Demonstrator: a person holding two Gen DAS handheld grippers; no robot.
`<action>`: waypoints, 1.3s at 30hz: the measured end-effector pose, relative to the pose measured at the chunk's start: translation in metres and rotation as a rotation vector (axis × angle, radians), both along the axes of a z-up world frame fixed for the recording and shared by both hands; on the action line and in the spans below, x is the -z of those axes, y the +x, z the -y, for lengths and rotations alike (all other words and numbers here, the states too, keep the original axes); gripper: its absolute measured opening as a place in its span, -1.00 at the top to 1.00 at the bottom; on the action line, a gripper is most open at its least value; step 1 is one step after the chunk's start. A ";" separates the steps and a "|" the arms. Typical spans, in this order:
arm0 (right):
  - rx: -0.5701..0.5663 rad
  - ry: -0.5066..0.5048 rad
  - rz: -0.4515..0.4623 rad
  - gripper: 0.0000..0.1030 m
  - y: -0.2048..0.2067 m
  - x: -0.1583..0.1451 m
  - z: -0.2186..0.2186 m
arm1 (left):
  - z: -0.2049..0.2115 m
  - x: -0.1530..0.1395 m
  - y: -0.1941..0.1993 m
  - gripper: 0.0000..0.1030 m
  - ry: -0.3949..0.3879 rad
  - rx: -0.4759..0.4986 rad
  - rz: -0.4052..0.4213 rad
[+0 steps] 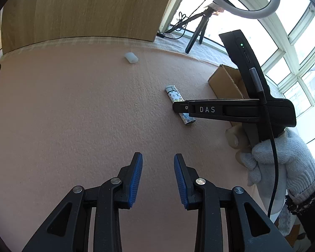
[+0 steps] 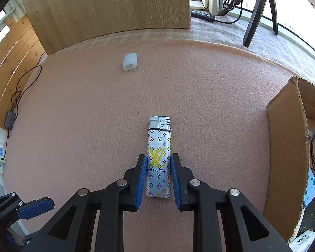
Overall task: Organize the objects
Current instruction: 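Lift the lighter and carry it with the right tool over the box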
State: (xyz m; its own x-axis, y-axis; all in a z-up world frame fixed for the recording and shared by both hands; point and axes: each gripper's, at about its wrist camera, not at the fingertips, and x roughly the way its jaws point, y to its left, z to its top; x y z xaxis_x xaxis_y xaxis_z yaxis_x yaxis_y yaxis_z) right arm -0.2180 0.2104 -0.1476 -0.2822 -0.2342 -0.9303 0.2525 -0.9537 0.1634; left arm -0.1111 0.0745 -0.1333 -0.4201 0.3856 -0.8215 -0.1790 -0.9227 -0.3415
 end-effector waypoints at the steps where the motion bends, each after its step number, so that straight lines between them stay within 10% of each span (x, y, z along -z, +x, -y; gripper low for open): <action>1: -0.004 0.002 -0.002 0.60 0.002 0.000 0.001 | 0.000 0.000 0.001 0.35 0.001 0.000 -0.001; 26: 0.158 -0.100 -0.189 0.60 0.053 -0.082 -0.097 | 0.027 -0.006 0.031 0.35 -0.001 -0.051 -0.007; 39: 0.337 -0.044 -0.182 0.60 0.055 -0.072 -0.181 | 0.021 -0.010 0.031 0.35 -0.008 -0.066 -0.014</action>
State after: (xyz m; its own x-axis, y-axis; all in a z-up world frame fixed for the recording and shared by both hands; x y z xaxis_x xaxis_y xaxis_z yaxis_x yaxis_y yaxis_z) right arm -0.1626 0.3915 -0.0752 -0.5096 -0.1386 -0.8492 -0.0452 -0.9813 0.1872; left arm -0.0801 0.0539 -0.1238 -0.4554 0.3504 -0.8184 -0.1226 -0.9352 -0.3322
